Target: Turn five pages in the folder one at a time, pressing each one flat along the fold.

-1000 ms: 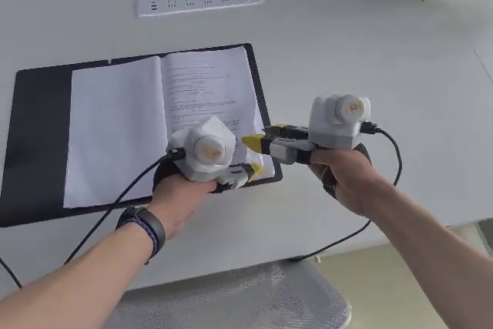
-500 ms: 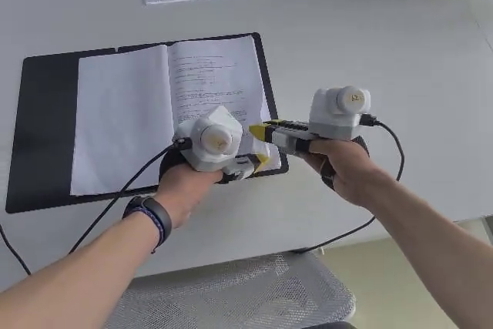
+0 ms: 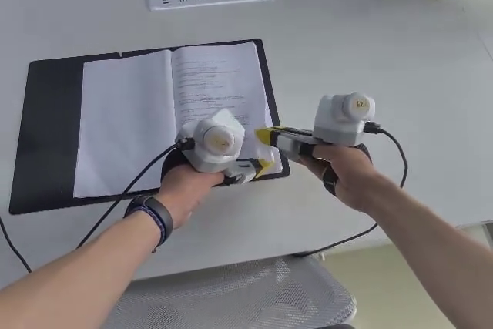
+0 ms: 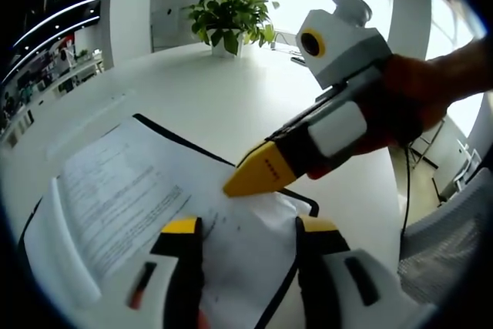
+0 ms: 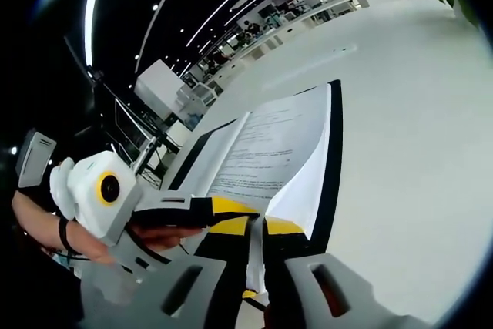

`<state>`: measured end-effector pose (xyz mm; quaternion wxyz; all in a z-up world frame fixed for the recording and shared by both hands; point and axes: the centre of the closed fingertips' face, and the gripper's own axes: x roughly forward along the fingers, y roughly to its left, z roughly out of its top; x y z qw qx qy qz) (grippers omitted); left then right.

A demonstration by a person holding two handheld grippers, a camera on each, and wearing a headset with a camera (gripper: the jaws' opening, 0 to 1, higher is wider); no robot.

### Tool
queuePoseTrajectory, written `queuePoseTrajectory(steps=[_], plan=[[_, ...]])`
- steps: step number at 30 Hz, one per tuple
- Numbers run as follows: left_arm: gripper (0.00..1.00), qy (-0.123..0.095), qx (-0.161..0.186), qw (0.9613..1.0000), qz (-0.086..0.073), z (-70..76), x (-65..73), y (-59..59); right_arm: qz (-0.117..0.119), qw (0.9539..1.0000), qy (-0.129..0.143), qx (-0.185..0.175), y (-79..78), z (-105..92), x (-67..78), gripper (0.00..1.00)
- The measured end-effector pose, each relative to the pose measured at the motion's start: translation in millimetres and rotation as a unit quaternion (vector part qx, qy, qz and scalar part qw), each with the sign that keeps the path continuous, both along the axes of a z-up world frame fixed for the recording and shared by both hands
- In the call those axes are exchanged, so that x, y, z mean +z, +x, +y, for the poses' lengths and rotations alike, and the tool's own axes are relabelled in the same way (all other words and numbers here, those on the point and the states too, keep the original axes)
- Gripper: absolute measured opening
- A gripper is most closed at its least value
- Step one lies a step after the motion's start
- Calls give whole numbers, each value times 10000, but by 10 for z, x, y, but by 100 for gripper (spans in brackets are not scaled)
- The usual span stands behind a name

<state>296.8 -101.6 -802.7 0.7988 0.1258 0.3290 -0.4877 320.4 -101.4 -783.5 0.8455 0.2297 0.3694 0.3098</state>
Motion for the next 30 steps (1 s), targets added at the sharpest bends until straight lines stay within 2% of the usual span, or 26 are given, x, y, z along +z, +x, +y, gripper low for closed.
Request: queuePoseTrajectory(steps=[4,9,19,26,30], plan=[[53,-17,-29,10000,10,45,72,-39,-2,9999,25,-110,16,-27,14,2],[57,-130,146,9998,91,126,205,-36,4,9998,18,-196,15,-34,30,0],[61,-284,369,9988,-124,400,484,4,-82,9997,-45,-206,6,-51,126,0],[64,-367,610,9973,-171,640,590,43,-153,9997,-101,-151,3,-31,188,0],[65,-402,732,9963,-206,803,637,55,-234,9996,-73,-109,7,15,282,0]])
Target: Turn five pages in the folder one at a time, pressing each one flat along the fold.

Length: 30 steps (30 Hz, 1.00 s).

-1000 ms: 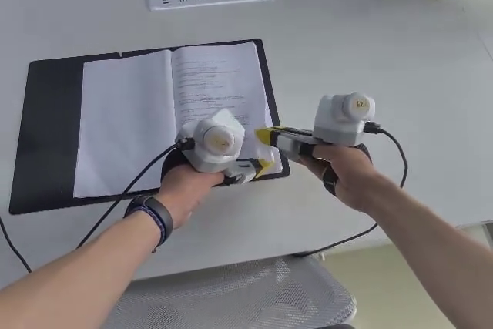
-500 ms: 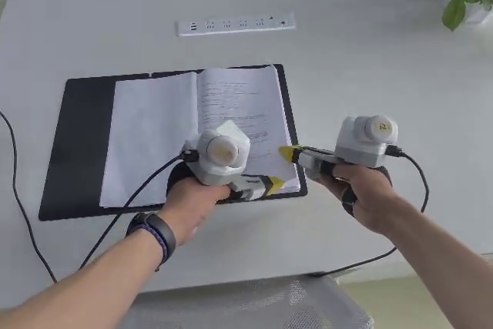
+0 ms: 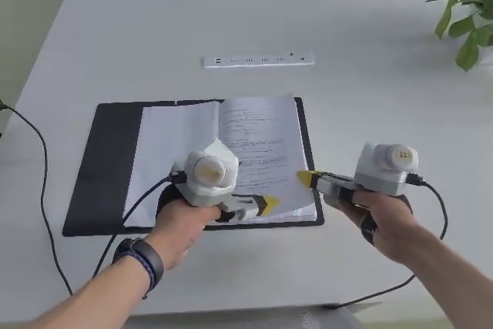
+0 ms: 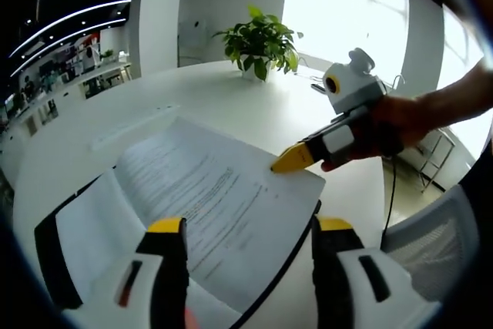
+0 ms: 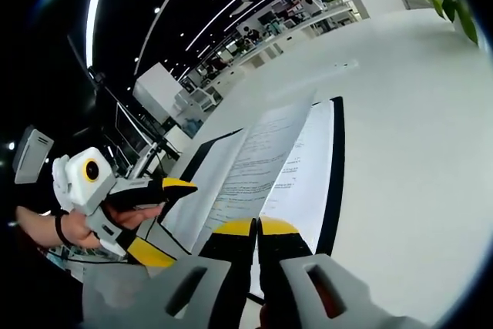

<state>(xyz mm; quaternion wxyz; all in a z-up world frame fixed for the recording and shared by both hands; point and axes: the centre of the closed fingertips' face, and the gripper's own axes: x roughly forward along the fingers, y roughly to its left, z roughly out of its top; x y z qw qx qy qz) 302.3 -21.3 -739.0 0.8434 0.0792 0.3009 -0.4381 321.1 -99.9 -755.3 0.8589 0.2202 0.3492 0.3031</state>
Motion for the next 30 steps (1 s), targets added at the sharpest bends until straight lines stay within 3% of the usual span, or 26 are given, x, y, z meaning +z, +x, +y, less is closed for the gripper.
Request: queuePoseTrajectory(steps=[5,13,21,30], plan=[[67,-130,215,9997,13,199,61,18,-114,9999,60,19,26,39,129,0],[69,-255,454,9985,-176,518,184,50,-360,9993,44,127,86,181,335,0],[67,-324,738,9965,-225,876,239,58,-625,9974,51,354,169,448,570,0],[73,-376,1059,9933,-255,1284,275,18,-814,9947,199,602,230,819,779,0]])
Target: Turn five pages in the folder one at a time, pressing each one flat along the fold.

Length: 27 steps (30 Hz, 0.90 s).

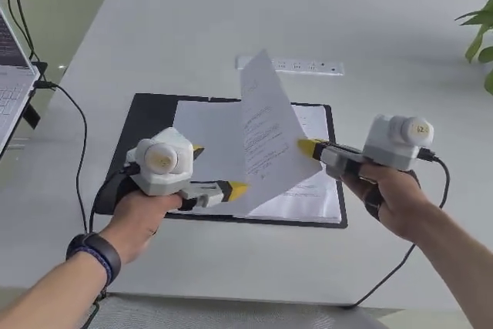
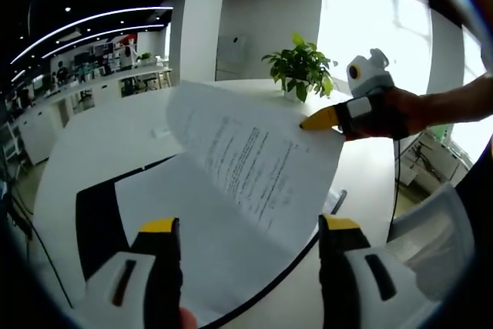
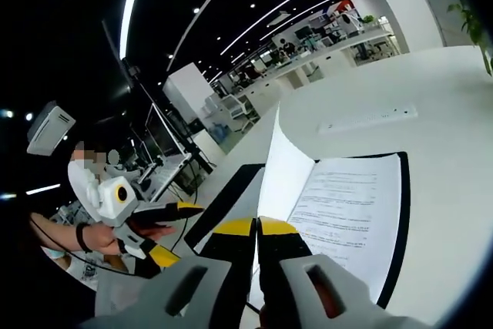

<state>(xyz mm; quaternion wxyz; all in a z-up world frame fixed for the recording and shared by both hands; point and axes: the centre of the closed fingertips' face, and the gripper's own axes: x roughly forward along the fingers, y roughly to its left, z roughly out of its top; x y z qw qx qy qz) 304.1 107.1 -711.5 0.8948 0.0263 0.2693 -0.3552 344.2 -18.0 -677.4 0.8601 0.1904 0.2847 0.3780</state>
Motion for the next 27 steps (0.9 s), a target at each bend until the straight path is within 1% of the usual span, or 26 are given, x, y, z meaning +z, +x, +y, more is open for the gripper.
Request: queuePoseTrajectory(steps=[2,6,10,16,23,27], plan=[[73,-44,69,10000,-8,93,15,-9,-25,10000,30,57,13,95,32,0],[73,-34,149,9999,-3,249,15,-33,-53,9998,74,166,18,283,65,0],[73,-50,266,9996,-23,411,29,-57,-54,9995,84,305,11,468,57,0],[73,-35,378,9993,-39,610,41,-95,-22,9986,126,521,9,774,53,0],[75,-22,509,9987,-36,844,57,-182,105,9967,183,784,9,1164,-21,0],[73,-9,584,9983,15,974,33,-232,171,9957,175,891,-16,1359,-85,0]])
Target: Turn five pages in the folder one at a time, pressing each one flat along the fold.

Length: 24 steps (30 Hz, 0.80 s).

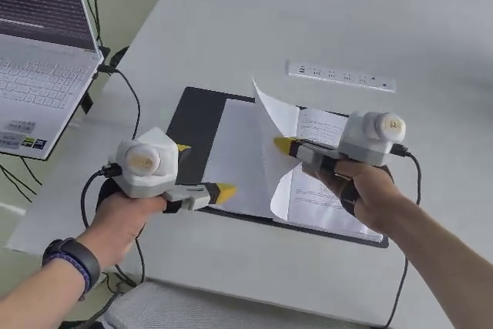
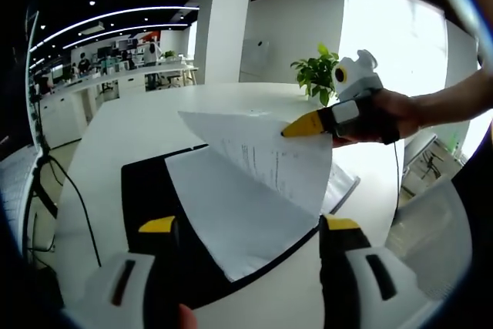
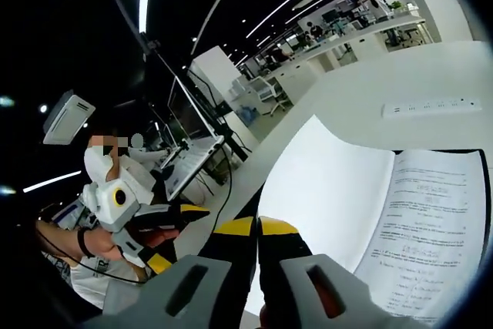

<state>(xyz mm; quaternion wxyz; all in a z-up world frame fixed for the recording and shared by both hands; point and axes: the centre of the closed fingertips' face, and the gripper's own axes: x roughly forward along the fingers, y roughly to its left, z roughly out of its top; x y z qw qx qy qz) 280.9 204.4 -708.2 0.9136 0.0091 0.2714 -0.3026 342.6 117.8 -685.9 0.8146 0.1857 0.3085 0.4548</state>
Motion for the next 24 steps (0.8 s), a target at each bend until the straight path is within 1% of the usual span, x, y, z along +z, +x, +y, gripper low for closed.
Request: queuePoseTrajectory(steps=[3,5,7,10,18,24], plan=[[73,-43,69,9999,62,91,-20,-57,68,9999,17,87,-17,141,-78,0],[73,-75,92,9999,100,133,-42,-88,126,9998,-20,130,-33,215,-129,0],[73,-31,111,9999,98,170,-54,-112,181,9997,-6,164,-30,284,-173,0],[73,-65,160,9998,105,210,-48,-132,242,9995,-16,213,-29,377,-220,0],[73,-120,228,9996,113,270,-78,-148,524,9980,-159,305,-17,570,-496,0],[73,-171,256,9995,121,267,-86,-167,725,9964,-249,356,-17,673,-694,0]])
